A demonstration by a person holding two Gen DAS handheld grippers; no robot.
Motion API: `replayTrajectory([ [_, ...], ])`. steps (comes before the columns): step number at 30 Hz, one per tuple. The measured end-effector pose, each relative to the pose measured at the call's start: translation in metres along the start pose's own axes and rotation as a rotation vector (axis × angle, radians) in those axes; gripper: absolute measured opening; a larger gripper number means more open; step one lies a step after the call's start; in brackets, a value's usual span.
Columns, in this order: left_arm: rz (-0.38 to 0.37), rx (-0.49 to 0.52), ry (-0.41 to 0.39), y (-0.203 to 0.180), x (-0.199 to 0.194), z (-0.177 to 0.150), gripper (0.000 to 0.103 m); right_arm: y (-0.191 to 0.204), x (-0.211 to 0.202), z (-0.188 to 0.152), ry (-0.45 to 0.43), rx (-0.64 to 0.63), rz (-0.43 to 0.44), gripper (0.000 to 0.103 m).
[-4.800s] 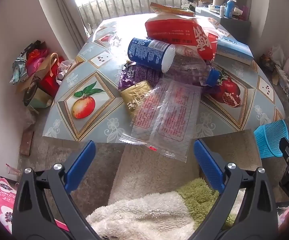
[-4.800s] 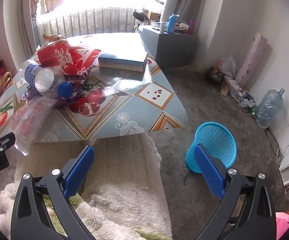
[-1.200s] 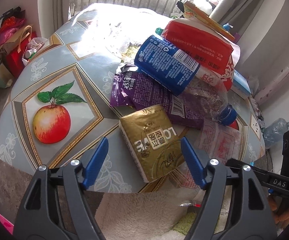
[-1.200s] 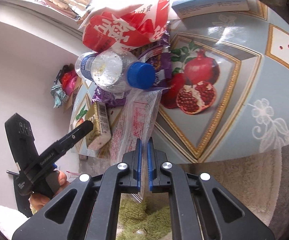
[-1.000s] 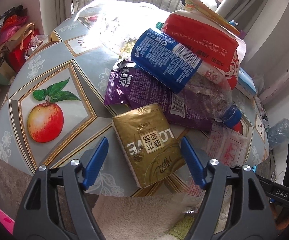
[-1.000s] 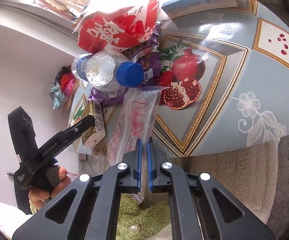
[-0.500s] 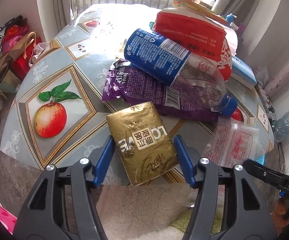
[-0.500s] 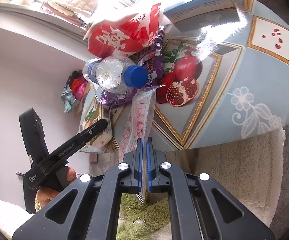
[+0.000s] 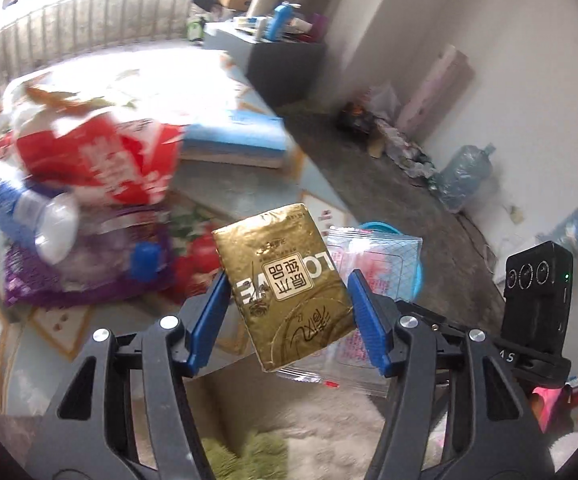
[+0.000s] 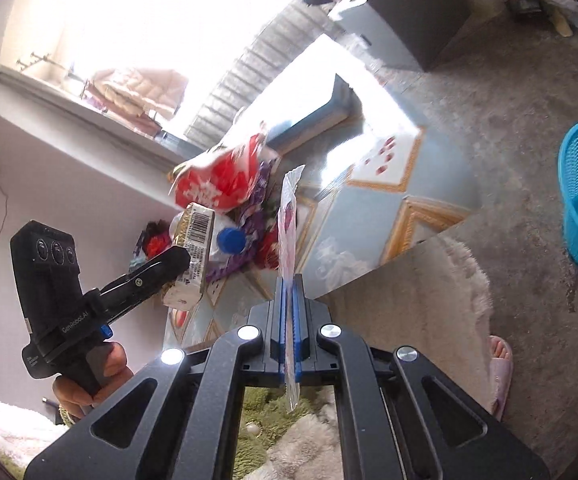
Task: Collect trash
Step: 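Carry the gold packet and clear bag over the blue wastebasket, then open both tools to drop the packet and bag into the wastebasket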
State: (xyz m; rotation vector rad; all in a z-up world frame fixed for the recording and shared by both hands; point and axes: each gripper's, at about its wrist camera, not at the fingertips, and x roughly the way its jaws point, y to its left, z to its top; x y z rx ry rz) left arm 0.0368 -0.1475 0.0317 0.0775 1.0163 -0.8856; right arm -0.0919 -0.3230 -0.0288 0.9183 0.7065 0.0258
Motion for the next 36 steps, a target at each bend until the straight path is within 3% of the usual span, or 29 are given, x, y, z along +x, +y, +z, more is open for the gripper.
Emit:
replayTrajectory([
  [5, -0.175, 0.103, 0.115, -0.072, 0.079, 0.045, 0.057, -0.052, -0.053, 0.032, -0.167, 0.104, -0.162, 0.003],
  [11, -0.311, 0.087, 0.368, -0.144, 0.203, 0.082, 0.057, -0.140, -0.082, 0.066, -0.280, 0.310, -0.340, 0.003],
  [21, -0.246, 0.255, 0.518, -0.241, 0.360, 0.079, 0.060, -0.271, -0.074, 0.099, -0.335, 0.531, -0.574, 0.003],
  [24, -0.170, 0.297, 0.558, -0.252, 0.403, 0.076, 0.081, -0.315, -0.067, 0.105, -0.321, 0.590, -0.599, 0.005],
  [26, -0.114, 0.278, 0.556, -0.252, 0.421, 0.074, 0.081, -0.345, -0.054, 0.106, -0.281, 0.622, -0.582, 0.015],
  [27, -0.100, 0.267, 0.566, -0.250, 0.425, 0.073, 0.082, -0.356, -0.047, 0.106, -0.254, 0.636, -0.613, 0.032],
  [28, -0.100, 0.256, 0.581, -0.249, 0.428, 0.073, 0.082, -0.361, -0.044, 0.105, -0.245, 0.641, -0.641, 0.036],
  [31, -0.142, 0.259, 0.562, -0.248, 0.417, 0.076, 0.083, -0.368, -0.040, 0.102, -0.243, 0.650, -0.667, 0.036],
  [36, -0.175, 0.390, 0.393, -0.262, 0.366, 0.086, 0.083, -0.342, -0.062, 0.095, -0.310, 0.603, -0.676, 0.039],
])
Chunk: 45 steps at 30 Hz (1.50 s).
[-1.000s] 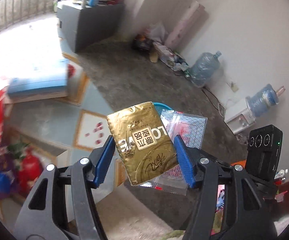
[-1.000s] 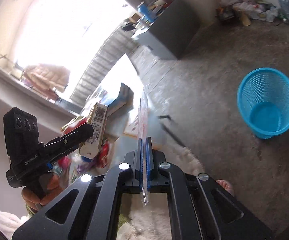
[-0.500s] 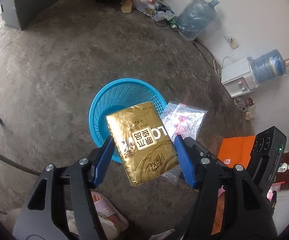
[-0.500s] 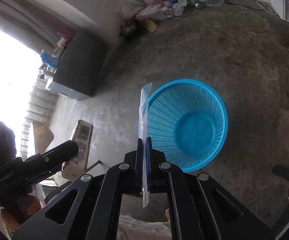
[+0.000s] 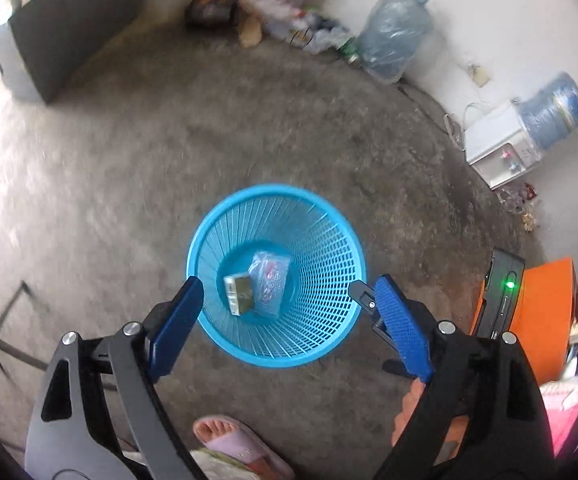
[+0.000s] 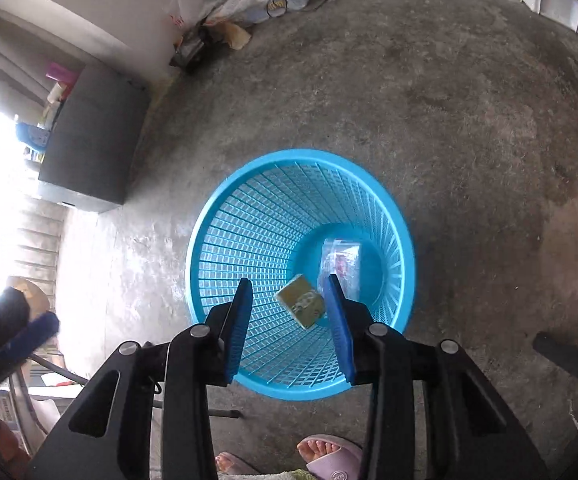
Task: Collect trash
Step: 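Open both tools to drop the packet and bag into the wastebasket, then move both tools back toward the table trash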
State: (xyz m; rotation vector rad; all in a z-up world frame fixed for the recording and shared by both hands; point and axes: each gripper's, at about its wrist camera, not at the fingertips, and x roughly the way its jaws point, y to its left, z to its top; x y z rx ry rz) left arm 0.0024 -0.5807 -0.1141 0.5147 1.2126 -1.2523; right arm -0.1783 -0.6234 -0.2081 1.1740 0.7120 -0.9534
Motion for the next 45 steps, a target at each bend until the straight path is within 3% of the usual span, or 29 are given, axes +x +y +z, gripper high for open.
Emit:
replayTrajectory([
  [5, -0.002, 0.090, -0.142, -0.014, -0.070, -0.023, 0.083, 0.020, -0.056, -0.011, -0.146, -0.093, -0.022, 0.054],
  [13, -0.010, 0.126, -0.292, -0.010, -0.188, -0.079, 0.083, 0.080, -0.160, -0.051, -0.380, -0.282, -0.072, 0.092],
  [19, 0.025, 0.055, -0.438, 0.018, -0.282, -0.144, 0.090, 0.134, -0.223, -0.103, -0.573, -0.504, -0.111, 0.097],
  [22, 0.090, -0.032, -0.520, 0.042, -0.327, -0.185, 0.092, 0.157, -0.242, -0.134, -0.640, -0.631, -0.113, 0.097],
  [25, 0.189, -0.139, -0.602, 0.069, -0.368, -0.232, 0.094, 0.182, -0.246, -0.163, -0.583, -0.796, -0.022, 0.097],
  [28, 0.301, -0.254, -0.665, 0.094, -0.403, -0.283, 0.094, 0.208, -0.249, -0.188, -0.517, -0.880, 0.073, 0.097],
  [32, 0.446, -0.384, -0.729, 0.120, -0.440, -0.339, 0.094, 0.238, -0.262, -0.220, -0.510, -0.939, 0.192, 0.097],
  [36, 0.559, -0.425, -0.781, 0.130, -0.466, -0.372, 0.094, 0.261, -0.278, -0.249, -0.516, -0.964, 0.326, 0.097],
  [39, 0.575, -0.464, -0.801, 0.136, -0.475, -0.382, 0.094, 0.275, -0.284, -0.267, -0.498, -0.974, 0.397, 0.097],
  [45, 0.524, -0.490, -0.820, 0.153, -0.479, -0.385, 0.094, 0.290, -0.274, -0.281, -0.369, -0.977, 0.500, 0.097],
])
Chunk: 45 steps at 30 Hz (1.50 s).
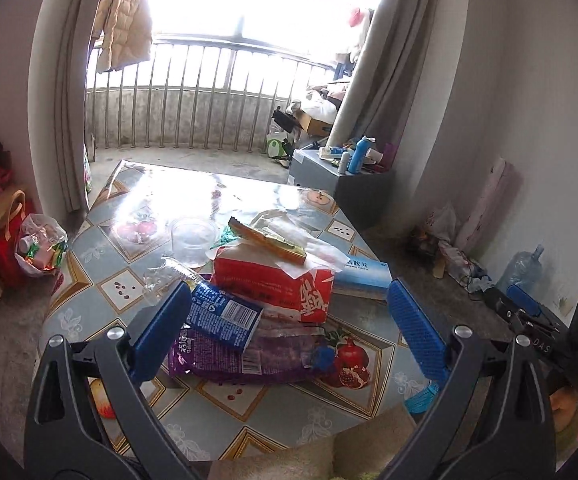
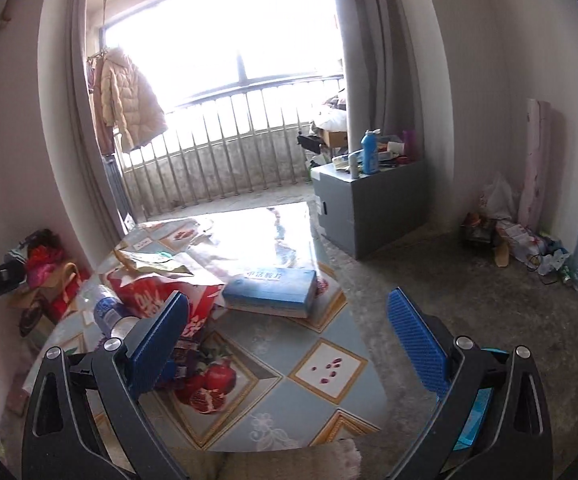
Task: Collect trash
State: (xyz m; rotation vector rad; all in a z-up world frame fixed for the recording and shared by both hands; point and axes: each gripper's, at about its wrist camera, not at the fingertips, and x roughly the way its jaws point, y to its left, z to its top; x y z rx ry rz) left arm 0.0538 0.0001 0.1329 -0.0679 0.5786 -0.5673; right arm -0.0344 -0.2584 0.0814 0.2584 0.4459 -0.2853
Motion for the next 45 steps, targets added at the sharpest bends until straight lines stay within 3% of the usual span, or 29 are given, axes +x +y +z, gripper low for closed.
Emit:
replayTrajectory([
  [11, -0.056, -0.029, -0.003, 0.014, 0.055, 0.028, 0.094, 0.007, 0.054, 0.025, 0.114, 0.080, 0.132, 0.078],
  [18, -0.053, -0.043, 0.039, 0.025, 0.095, 0.039, 0.071, 0.015, 0.101, 0.031, 0.209, 0.158, 0.223, 0.064],
  [25, -0.011, -0.080, 0.111, 0.045, 0.131, 0.039, 0.063, 0.018, 0.149, 0.025, 0.319, 0.242, 0.269, 0.051],
  [34, -0.014, -0.149, 0.196, 0.069, 0.165, 0.039, 0.054, 0.016, 0.202, 0.014, 0.433, 0.357, 0.288, 0.045],
  [45, -0.025, -0.176, 0.231, 0.078, 0.178, 0.036, 0.023, 0.018, 0.244, -0.003, 0.507, 0.456, 0.306, 0.039],
])
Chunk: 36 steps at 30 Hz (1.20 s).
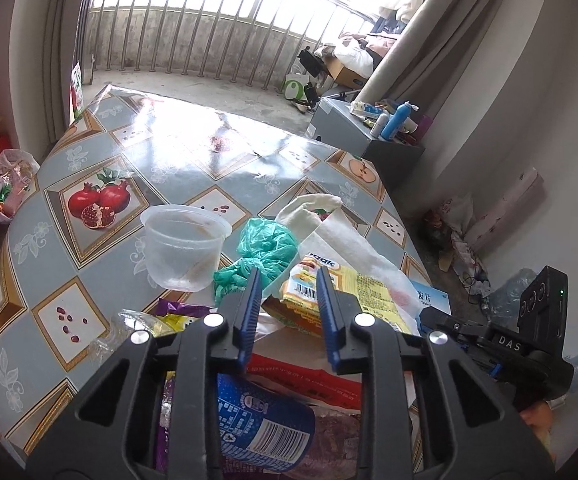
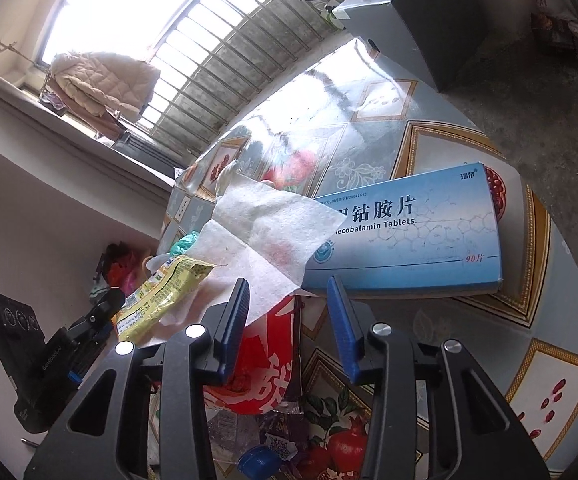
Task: Collect trash
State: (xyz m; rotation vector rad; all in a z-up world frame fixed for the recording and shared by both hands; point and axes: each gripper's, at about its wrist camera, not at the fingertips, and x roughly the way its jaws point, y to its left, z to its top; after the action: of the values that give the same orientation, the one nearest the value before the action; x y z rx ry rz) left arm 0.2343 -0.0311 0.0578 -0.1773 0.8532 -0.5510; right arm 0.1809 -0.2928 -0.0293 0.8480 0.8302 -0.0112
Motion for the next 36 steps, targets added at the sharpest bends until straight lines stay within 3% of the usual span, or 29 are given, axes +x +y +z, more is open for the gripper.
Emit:
replayTrajectory([
  [8, -0.004, 0.004, -0.002, 0.001, -0.001, 0.001, 0.018, -0.002, 0.025, 0.003, 0.036, 0.062, 0.034, 0.034],
  [15, -0.009, 0.003, -0.007, 0.001, -0.002, 0.003, 0.013, -0.001, 0.030, 0.005, 0.025, 0.058, 0.032, 0.008],
  [25, -0.094, -0.005, -0.066, -0.005, -0.020, 0.013, 0.007, 0.022, -0.003, 0.007, -0.068, -0.056, 0.029, 0.004],
  [27, -0.109, -0.005, -0.080, -0.007, -0.025, 0.014, 0.002, 0.024, -0.011, 0.009, -0.088, -0.070, 0.034, 0.004],
  [36, -0.167, 0.006, -0.167, -0.019, -0.055, 0.018, 0.001, 0.029, -0.054, 0.018, -0.182, -0.098, 0.070, 0.003],
])
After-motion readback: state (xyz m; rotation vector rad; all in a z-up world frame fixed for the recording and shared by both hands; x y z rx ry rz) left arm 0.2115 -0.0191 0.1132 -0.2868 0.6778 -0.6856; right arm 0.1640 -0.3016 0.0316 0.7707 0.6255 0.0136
